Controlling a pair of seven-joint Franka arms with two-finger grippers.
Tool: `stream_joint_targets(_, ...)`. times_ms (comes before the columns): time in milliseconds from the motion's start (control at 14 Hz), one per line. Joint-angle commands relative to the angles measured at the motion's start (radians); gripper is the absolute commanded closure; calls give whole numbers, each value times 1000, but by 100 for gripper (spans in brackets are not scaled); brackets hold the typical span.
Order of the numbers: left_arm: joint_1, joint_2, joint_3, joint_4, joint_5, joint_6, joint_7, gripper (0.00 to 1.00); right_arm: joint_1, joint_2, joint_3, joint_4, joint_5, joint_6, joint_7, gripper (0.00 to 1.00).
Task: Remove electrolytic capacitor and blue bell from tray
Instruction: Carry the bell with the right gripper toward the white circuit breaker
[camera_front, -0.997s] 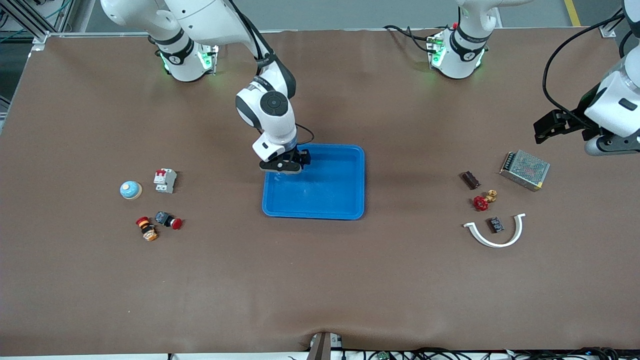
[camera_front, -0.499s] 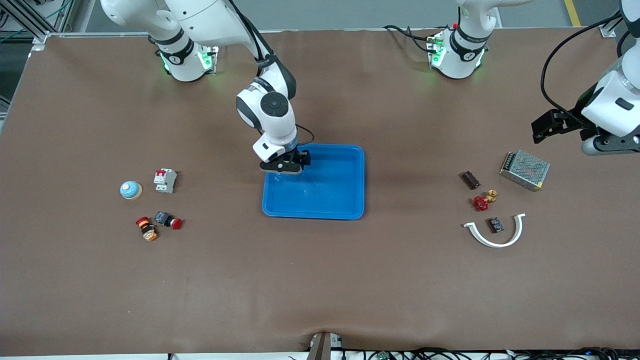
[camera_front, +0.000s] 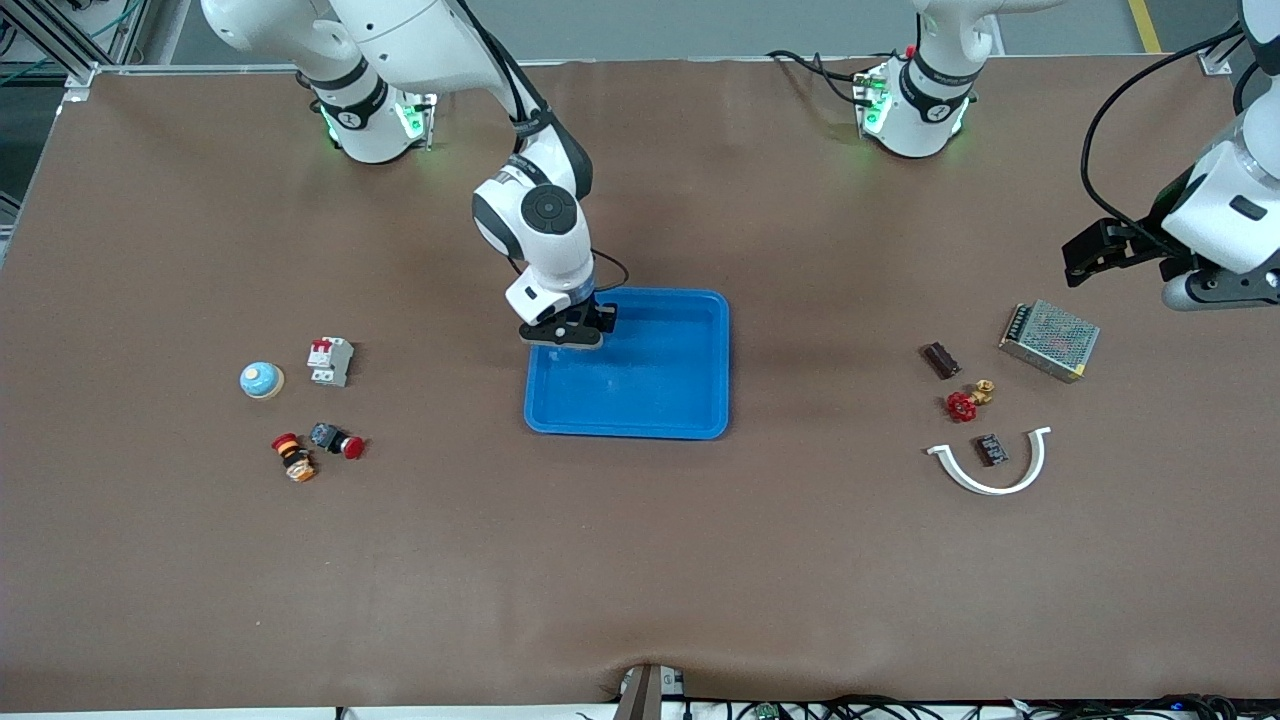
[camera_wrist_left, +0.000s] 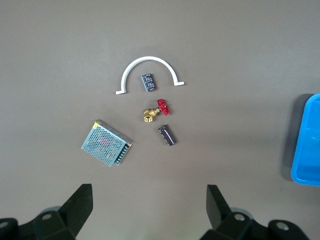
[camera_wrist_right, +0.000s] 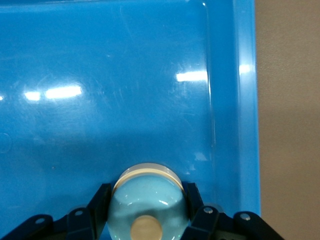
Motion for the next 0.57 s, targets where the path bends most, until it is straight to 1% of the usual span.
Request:
stream_joint_targets(0, 0, -24, 6, -14, -20, -10, 22, 0, 12, 13, -9, 13, -26, 0, 33, 57)
stream_joint_targets(356, -2, -24, 6, -14, -22, -10, 22, 0, 3, -9, -11, 25, -26, -33, 21, 57)
stream_joint_targets(499, 0, -24, 6, -14, -22, -10, 22, 0, -1, -35, -14, 54, -25, -115, 13, 57)
